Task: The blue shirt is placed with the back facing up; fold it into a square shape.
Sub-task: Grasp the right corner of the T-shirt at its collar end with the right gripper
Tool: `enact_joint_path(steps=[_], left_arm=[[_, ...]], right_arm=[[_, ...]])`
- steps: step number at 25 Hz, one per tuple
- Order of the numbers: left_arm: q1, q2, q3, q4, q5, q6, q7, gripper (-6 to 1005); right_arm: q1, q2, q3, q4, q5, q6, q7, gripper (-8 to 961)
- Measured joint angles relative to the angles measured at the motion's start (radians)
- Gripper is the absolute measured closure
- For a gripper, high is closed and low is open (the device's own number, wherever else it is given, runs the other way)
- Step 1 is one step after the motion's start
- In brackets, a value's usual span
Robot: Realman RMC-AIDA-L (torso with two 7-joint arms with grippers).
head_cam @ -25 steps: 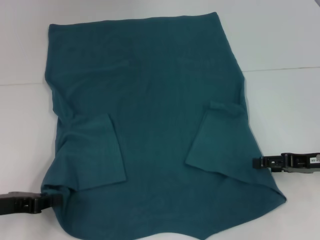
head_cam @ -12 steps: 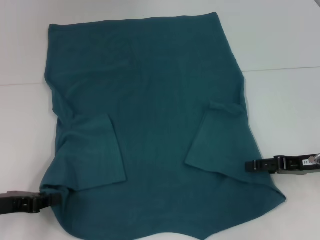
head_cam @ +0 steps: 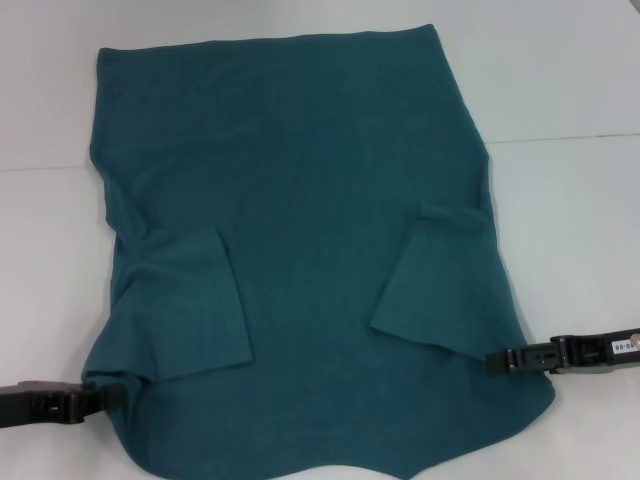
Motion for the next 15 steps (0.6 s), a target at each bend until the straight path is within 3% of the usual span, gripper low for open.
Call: enact_joint_path(steps=[10,15], left_arm=[[-0.002,-0.001,0.0,-0.01,-0.009,-0.008,0.001,986],[-0.004,-0.001,0.0,-0.011,-0.016,-0.01,0.009,986]], right_arm=[[0.006,-0.006,0.012,-0.006,0.001,-0.114,0.011,89],[0.004,-0.025,0.004,-0.013,-0.002,-0.123,0.051,89]])
